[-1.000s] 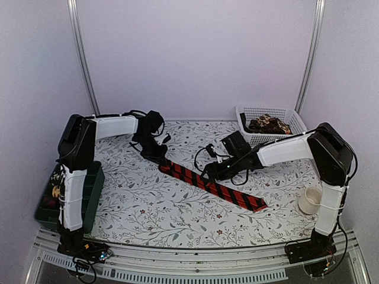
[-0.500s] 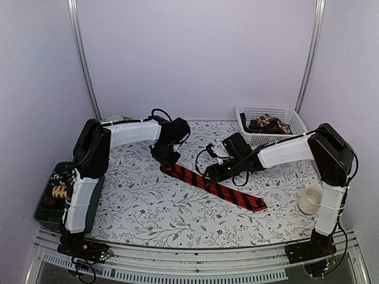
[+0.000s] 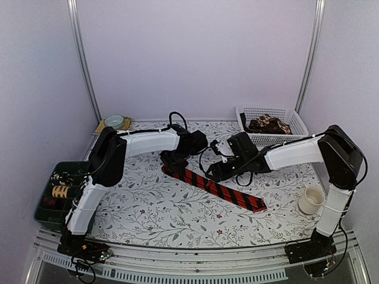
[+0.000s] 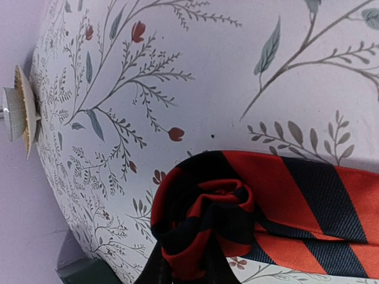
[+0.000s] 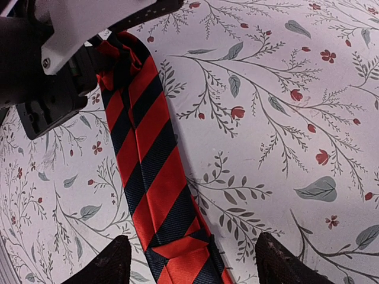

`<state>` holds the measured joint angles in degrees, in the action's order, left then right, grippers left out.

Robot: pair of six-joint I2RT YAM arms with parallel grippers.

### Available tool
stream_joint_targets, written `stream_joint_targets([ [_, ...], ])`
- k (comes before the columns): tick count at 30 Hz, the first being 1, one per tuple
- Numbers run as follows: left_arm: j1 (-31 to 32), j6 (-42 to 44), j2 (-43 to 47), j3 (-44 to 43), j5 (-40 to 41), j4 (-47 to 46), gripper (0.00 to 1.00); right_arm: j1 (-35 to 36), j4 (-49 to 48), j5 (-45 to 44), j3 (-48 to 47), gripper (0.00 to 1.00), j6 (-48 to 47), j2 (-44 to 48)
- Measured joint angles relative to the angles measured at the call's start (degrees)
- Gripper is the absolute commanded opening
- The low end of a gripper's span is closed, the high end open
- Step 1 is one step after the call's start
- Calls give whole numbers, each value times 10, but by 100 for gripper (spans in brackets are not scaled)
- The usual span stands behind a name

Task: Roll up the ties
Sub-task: Roll the tie at the center of the board.

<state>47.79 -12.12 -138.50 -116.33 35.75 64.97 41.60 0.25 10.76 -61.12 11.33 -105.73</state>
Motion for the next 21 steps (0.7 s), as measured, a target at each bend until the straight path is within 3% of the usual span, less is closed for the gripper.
stream_joint_targets([
  [21,37,-11,-41,-66,5,50,34,0,-22,1,86,73,10,126],
])
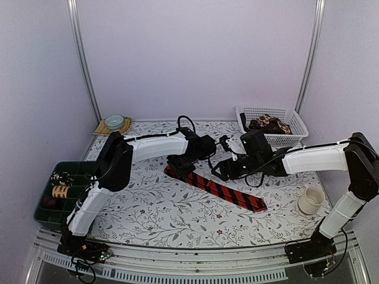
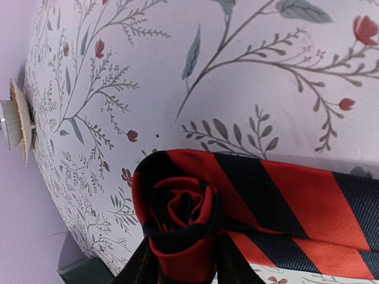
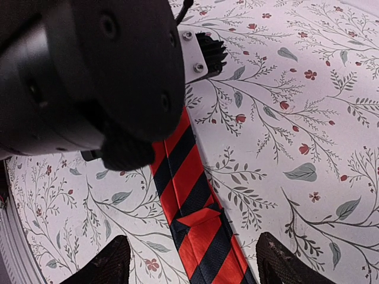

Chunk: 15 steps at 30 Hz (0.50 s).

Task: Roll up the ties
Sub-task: Roll the tie at the center of the board.

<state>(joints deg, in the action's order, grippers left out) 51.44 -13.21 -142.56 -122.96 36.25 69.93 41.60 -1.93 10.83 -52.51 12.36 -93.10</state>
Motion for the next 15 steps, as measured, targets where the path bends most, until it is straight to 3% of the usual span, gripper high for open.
stream_joint_targets([
  [6,12,-1,-9,-9,-18,0,36,0,-3,2,17,73,6,25],
  [15,16,1,-9,-20,-61,-2,47,0,-3,4,26,74,14,63],
])
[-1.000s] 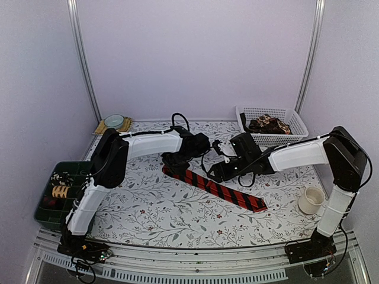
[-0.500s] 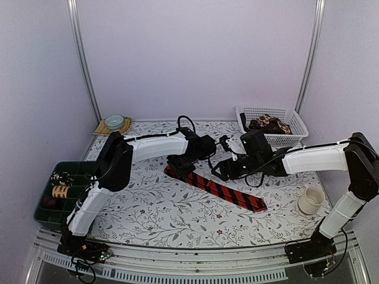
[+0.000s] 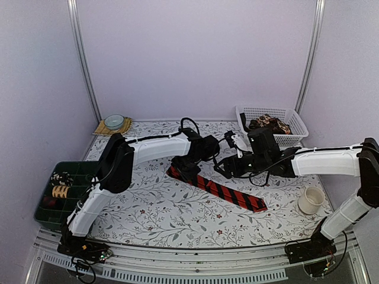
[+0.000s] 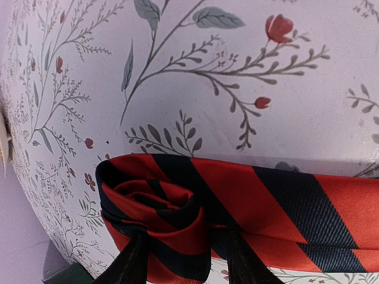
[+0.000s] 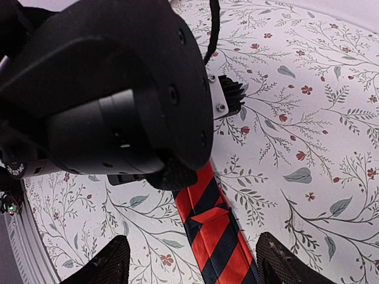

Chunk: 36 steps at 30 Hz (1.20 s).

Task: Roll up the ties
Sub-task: Roll the tie at the center of the board.

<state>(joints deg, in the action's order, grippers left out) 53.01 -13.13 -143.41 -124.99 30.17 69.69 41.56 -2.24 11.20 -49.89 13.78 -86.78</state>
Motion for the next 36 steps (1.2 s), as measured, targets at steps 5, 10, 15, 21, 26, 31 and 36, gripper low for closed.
stream_joint_targets([
  [5,0,1,0,0,-15,-2,52,-2,-2,1,0,75,3,17],
  [10,-6,7,4,0,-28,-6,61,-3,-3,10,0,78,1,25],
  [15,-18,32,34,0,-75,-36,78,-3,1,20,-5,79,-6,25],
  [21,-43,77,100,0,-157,-84,100,-3,16,32,-42,79,-17,24],
  [26,-69,172,188,72,-239,-143,100,-3,33,48,-94,79,-33,-16],
  [31,-112,363,358,301,-306,-239,100,-3,71,62,-118,80,-55,-49],
  [36,-190,541,431,396,-435,-309,100,-3,99,66,-123,80,-68,-50],
])
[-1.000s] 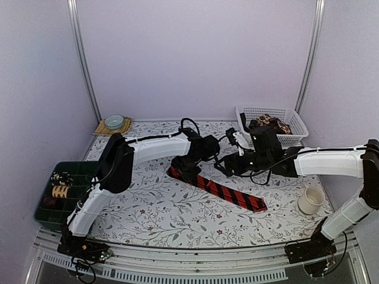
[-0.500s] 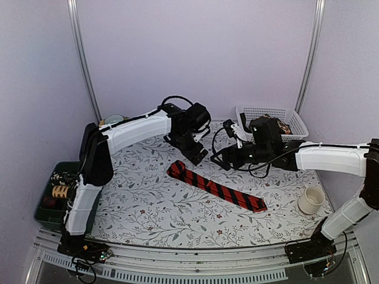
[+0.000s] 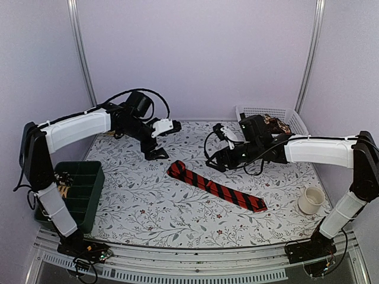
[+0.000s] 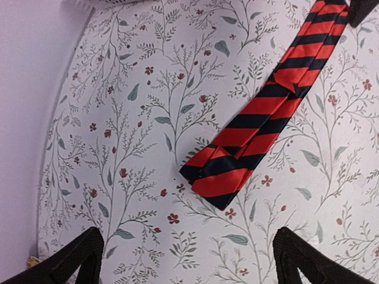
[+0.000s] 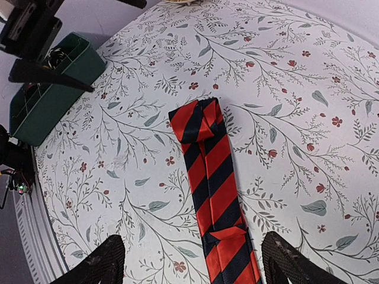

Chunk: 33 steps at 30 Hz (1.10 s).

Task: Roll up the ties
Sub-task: Roll the tie at the center of the board.

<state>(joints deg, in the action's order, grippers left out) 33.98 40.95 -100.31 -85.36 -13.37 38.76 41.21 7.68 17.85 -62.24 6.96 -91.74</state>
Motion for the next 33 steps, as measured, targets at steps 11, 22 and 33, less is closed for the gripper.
stream_joint_targets([
  [11,-41,240,-99,-68,-115,1,100,0,25,3,-6,79,-9,-23],
  [22,-60,371,-241,-183,-155,121,100,0,52,4,-11,79,-3,-48],
  [33,-52,385,-269,-175,-122,128,100,0,53,9,-11,79,-1,-54],
])
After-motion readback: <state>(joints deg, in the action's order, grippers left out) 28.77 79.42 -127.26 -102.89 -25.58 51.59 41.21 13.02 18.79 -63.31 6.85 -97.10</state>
